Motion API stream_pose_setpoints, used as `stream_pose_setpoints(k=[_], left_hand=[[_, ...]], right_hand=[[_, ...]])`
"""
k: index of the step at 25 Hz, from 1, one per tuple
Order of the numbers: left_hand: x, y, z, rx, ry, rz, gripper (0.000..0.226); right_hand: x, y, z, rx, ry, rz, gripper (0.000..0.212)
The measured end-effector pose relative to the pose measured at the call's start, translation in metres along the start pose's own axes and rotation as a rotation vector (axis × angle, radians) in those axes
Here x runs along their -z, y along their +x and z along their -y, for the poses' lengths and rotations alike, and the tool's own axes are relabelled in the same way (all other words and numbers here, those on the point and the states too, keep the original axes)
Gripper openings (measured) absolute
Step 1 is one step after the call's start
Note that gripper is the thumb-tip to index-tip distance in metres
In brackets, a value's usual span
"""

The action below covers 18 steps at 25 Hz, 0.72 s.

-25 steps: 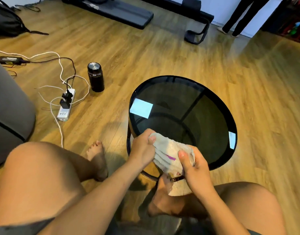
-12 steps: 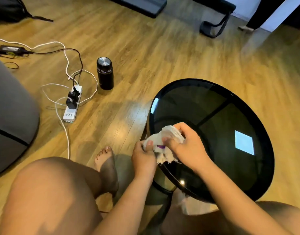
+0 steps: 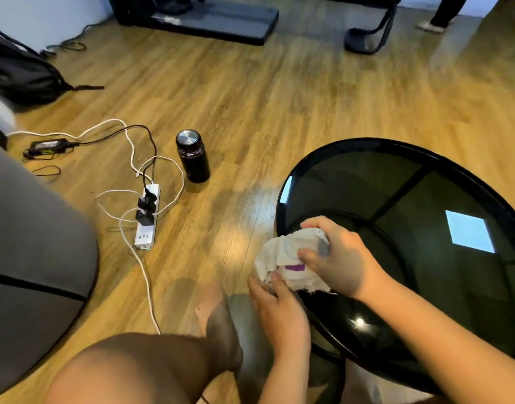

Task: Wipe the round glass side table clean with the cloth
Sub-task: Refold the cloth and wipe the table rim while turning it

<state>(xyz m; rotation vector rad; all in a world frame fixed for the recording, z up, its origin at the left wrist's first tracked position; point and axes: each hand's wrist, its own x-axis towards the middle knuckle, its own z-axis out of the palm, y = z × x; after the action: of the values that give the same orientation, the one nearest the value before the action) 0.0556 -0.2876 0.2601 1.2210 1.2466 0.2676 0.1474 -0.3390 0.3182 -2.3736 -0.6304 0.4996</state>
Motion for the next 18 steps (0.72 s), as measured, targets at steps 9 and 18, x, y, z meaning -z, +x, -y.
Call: stream_pose_setpoints(k=[9,18], left_hand=[[-0.012,0.006,0.02,0.128,-0.257,0.003,0.032],[-0.005,0.034,0.029,-0.017,-0.123,0.094,0.045]], right_hand=[[-0.011,0.018,0.002,0.31,-0.215,0.085,0.049],[0.0,0.048,-0.012,1.062,-0.986,0.408,0.044]])
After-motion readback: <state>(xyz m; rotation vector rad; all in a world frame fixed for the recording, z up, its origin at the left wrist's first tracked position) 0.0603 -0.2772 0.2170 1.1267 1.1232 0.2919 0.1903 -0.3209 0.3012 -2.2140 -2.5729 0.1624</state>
